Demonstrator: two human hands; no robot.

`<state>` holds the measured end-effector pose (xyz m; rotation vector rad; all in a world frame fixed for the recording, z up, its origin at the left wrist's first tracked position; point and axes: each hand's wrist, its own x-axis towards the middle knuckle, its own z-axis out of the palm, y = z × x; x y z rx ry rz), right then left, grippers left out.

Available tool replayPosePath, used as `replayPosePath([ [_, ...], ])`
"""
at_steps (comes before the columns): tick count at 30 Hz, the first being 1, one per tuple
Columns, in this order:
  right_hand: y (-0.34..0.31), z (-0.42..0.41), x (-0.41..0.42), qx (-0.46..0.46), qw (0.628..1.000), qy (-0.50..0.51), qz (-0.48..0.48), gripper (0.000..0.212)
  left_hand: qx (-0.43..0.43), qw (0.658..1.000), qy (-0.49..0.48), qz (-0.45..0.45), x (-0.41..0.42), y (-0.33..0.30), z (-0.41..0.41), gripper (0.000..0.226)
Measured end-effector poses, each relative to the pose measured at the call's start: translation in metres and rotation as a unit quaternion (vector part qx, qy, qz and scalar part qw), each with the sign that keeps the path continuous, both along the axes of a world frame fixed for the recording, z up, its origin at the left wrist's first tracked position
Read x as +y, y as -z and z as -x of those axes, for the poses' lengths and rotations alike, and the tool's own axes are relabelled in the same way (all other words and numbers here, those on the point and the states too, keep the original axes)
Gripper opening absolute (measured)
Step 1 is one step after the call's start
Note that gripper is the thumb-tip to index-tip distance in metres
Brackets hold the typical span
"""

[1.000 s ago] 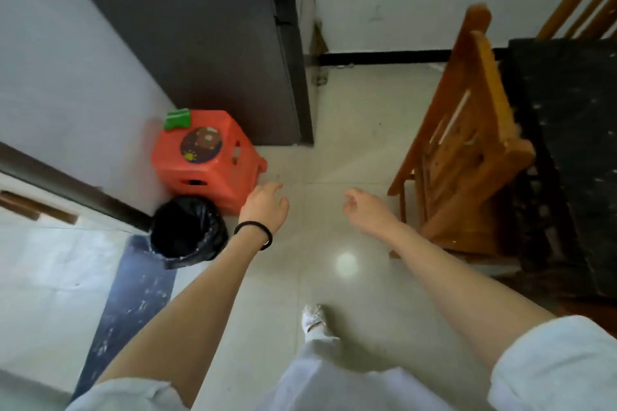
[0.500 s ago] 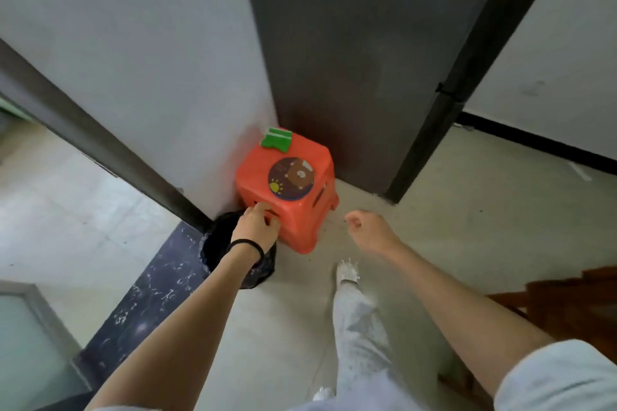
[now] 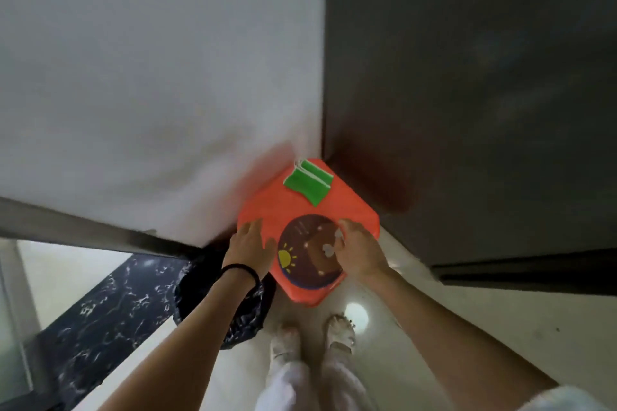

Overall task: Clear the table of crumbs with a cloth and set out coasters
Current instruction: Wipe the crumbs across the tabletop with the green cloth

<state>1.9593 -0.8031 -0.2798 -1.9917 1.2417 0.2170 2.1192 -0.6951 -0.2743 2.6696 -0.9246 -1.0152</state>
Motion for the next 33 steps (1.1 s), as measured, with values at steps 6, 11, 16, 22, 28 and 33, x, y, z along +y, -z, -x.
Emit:
replayPosePath([
  [6, 0.098, -0.073, -0.054, -0.029, 0.991, -0.088, 0.096, 0.046, -0.01, 0.998, 0.044, -0.045, -0.04, 0.122, -0.032, 0.062],
  [11, 0.155, -0.103, -0.072, 0.006, 0.982, -0.119, 0.144, 0.059, -0.021, 0.994, 0.068, -0.081, -0.041, 0.167, -0.032, 0.056],
  [16, 0.153, -0.105, -0.077, 0.044, 0.975, -0.138, 0.168, 0.041, 0.022, 0.993, 0.068, -0.09, -0.047, 0.157, -0.045, 0.054],
  [22, 0.086, -0.078, -0.065, -0.076, 0.979, 0.184, -0.04, 0.028, 0.099, 0.995, -0.001, -0.012, -0.064, 0.098, -0.047, 0.053],
  [28, 0.002, -0.001, -0.034, -0.161, 0.898, 0.388, -0.133, 0.023, 0.185, 0.982, 0.019, 0.033, -0.071, 0.024, 0.018, 0.049],
  [33, -0.071, 0.088, 0.016, -0.192, 0.844, 0.492, -0.092, 0.018, 0.141, 0.941, 0.299, 0.07, -0.067, -0.037, 0.092, 0.07],
])
